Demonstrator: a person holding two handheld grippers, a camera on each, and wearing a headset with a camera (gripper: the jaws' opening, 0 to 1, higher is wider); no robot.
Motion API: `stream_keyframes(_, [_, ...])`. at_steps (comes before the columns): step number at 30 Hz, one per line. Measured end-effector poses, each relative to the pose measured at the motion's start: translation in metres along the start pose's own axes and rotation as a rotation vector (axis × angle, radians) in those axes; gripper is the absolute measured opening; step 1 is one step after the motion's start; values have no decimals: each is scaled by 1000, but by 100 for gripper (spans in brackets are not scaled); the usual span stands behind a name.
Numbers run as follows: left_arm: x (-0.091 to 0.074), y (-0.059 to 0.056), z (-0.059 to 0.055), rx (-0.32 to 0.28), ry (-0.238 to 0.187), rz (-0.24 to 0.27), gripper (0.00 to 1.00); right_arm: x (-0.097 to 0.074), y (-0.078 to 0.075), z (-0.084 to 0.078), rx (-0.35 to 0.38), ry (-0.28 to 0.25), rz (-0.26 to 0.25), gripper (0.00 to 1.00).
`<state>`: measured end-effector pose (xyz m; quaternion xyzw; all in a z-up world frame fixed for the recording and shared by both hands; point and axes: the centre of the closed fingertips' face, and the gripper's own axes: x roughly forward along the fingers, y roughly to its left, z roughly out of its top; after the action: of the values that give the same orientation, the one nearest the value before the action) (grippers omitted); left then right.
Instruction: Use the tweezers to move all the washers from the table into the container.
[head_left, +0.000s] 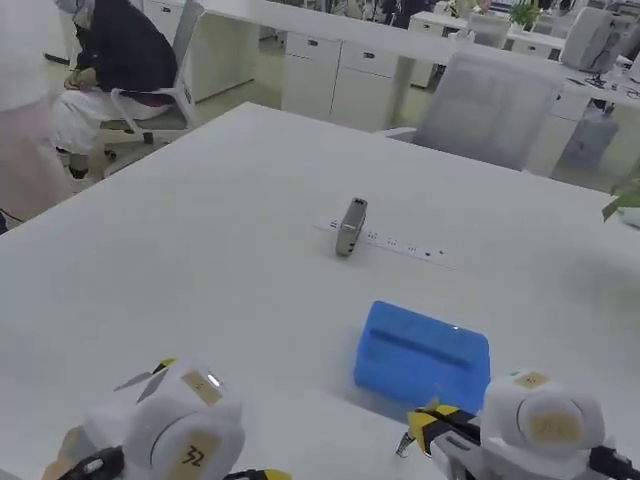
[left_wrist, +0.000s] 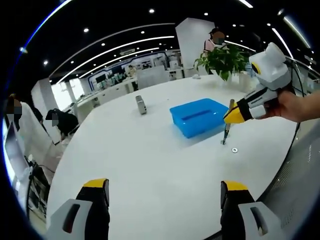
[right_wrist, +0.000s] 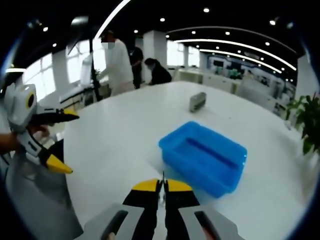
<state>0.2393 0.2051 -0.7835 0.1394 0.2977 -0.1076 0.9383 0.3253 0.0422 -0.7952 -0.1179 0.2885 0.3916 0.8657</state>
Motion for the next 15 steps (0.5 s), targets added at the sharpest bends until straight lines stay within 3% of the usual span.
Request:
stream_keyframes(5, [0, 0, 0, -5, -1, -1, 94, -9, -3, 16, 61, -41, 10, 0])
stream_keyframes(15, [-1, 1, 2, -11, -11, -1, 94, -21, -17, 60, 44, -126, -9, 0])
